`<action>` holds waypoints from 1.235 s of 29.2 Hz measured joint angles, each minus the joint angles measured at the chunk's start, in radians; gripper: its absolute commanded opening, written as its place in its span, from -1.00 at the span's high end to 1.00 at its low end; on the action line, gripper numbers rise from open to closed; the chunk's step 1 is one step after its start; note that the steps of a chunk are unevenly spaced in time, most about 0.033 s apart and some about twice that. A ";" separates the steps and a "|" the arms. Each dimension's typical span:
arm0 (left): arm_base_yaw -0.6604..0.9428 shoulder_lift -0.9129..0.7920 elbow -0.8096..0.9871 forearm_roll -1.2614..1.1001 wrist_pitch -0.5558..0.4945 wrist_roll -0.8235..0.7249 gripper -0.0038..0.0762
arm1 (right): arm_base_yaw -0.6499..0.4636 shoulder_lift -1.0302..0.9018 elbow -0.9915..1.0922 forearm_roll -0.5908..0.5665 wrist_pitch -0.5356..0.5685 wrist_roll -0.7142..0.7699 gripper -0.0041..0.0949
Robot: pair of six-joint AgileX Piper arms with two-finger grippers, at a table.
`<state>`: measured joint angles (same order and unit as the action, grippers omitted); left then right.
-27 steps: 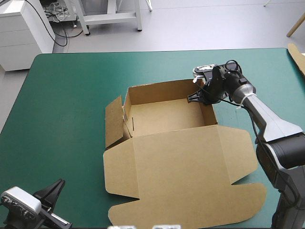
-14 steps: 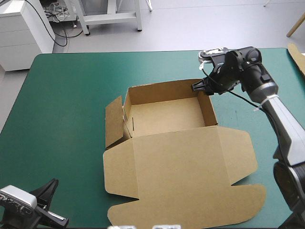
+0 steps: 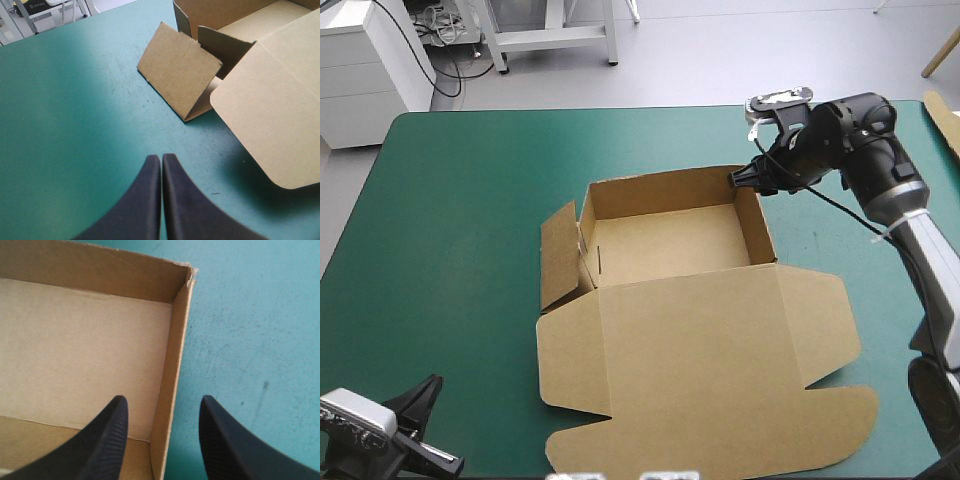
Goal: Fold the box
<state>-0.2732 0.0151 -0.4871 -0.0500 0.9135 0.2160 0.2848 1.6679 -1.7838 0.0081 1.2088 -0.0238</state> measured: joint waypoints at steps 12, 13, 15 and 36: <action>0.000 0.000 0.000 0.000 0.000 -0.003 0.92 | 0.000 0.187 0.159 0.000 -0.027 0.029 0.08; 0.000 0.000 0.000 0.000 0.000 -0.003 0.92 | 0.000 0.198 0.161 -0.001 -0.031 0.032 0.11; 0.000 0.000 0.000 0.000 0.000 -0.003 0.92 | 0.000 0.222 0.162 -0.001 -0.042 0.036 0.22; 0.000 0.000 0.000 -0.001 0.004 -0.003 0.92 | 0.000 0.063 0.064 -0.056 -0.021 0.042 0.96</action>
<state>-0.2732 0.0149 -0.4871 -0.0509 0.9170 0.2130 0.2848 1.7305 -1.7194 -0.0480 1.1877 0.0186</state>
